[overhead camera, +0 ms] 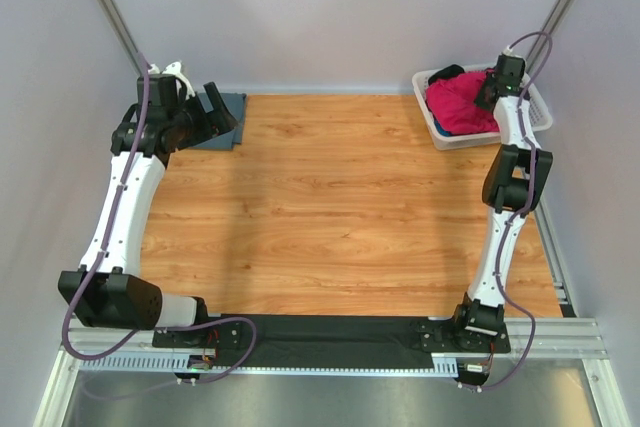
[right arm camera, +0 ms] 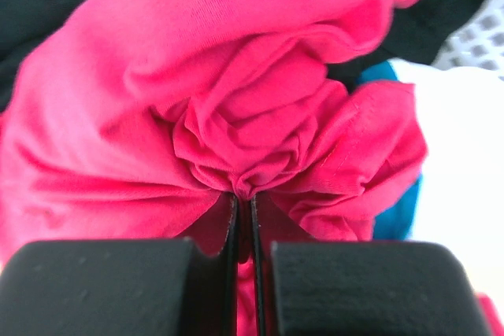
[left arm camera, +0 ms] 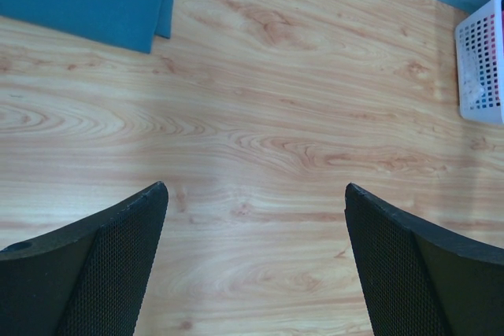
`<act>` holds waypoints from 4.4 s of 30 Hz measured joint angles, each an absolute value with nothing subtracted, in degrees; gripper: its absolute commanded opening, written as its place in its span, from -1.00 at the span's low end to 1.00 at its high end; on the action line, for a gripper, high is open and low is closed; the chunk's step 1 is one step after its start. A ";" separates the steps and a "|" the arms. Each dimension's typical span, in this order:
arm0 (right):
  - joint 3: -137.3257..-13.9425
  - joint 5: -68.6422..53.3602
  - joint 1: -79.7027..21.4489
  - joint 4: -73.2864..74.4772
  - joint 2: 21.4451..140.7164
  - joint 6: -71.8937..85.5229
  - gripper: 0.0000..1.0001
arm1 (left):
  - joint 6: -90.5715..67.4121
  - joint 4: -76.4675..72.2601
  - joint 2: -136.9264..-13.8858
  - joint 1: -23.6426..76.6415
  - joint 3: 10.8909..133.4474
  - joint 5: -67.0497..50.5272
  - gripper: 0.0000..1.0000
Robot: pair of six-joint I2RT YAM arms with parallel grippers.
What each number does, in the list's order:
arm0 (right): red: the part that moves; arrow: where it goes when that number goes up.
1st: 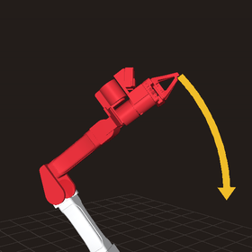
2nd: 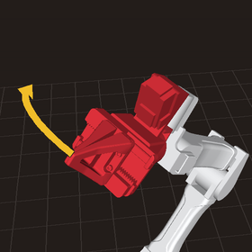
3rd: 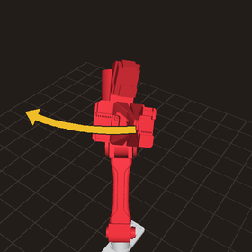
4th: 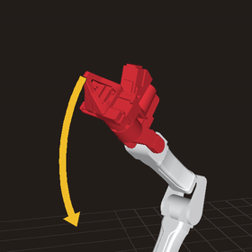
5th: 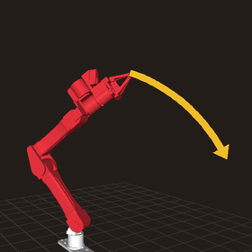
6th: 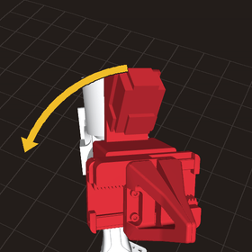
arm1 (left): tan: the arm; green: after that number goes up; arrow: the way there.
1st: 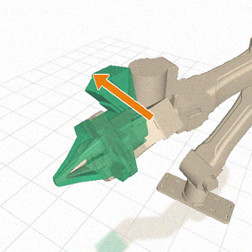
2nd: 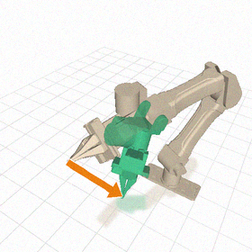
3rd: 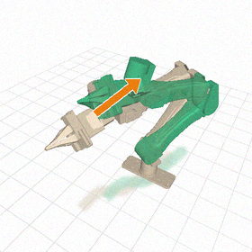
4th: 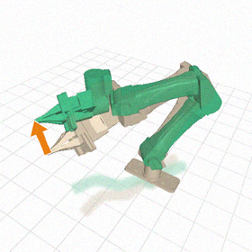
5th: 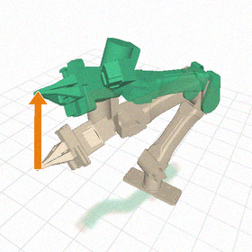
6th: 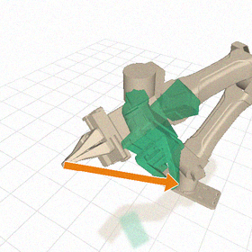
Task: Fold and stack the t-shirts
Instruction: Grab the tshirt from the pile, then move the tshirt to the center of the board, then flatten the tshirt out
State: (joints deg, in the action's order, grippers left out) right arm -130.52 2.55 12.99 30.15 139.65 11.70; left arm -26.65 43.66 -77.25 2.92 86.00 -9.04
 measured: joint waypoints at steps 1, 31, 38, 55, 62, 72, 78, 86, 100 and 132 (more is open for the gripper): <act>-130.41 2.55 13.02 30.39 138.02 11.64 -1.00 | -26.61 43.66 -76.75 2.92 86.00 -8.91 0.99; -81.65 -14.02 -37.23 21.56 77.95 12.84 -0.92 | -24.99 49.15 -60.47 1.89 71.44 -4.12 0.99; -75.05 -9.32 -40.97 30.98 94.98 19.73 0.53 | -23.90 48.60 -61.12 2.28 66.39 -10.33 0.99; -73.28 -0.67 -24.67 43.86 78.30 25.74 0.88 | -36.14 46.94 -67.13 39.07 59.99 3.14 0.82; -61.73 -2.46 -16.73 45.39 69.17 26.44 0.86 | -48.82 47.70 -77.95 51.68 59.51 9.85 0.73; -59.77 -8.29 -16.73 43.05 68.14 26.57 0.78 | -54.94 47.48 -90.63 54.78 59.29 9.63 0.61; -59.77 -9.56 -16.73 42.41 67.90 26.59 0.75 | -55.66 44.21 -94.19 57.41 59.27 8.21 -0.41; -57.98 -7.84 -16.75 43.00 59.99 27.70 0.76 | -52.90 46.65 -94.45 58.52 65.32 9.91 -1.00; -63.20 4.82 -11.90 56.82 49.98 36.01 0.77 | -39.72 51.75 -90.43 59.79 114.61 6.72 -1.00; -51.92 -5.04 -22.76 42.85 60.58 33.28 0.50 | -45.52 57.23 -59.00 28.36 65.95 10.39 0.87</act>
State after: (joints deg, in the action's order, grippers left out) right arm -51.92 -5.04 -22.76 42.85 60.58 33.28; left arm -45.52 57.23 -59.00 28.36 65.95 10.39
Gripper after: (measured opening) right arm 0.777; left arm 0.963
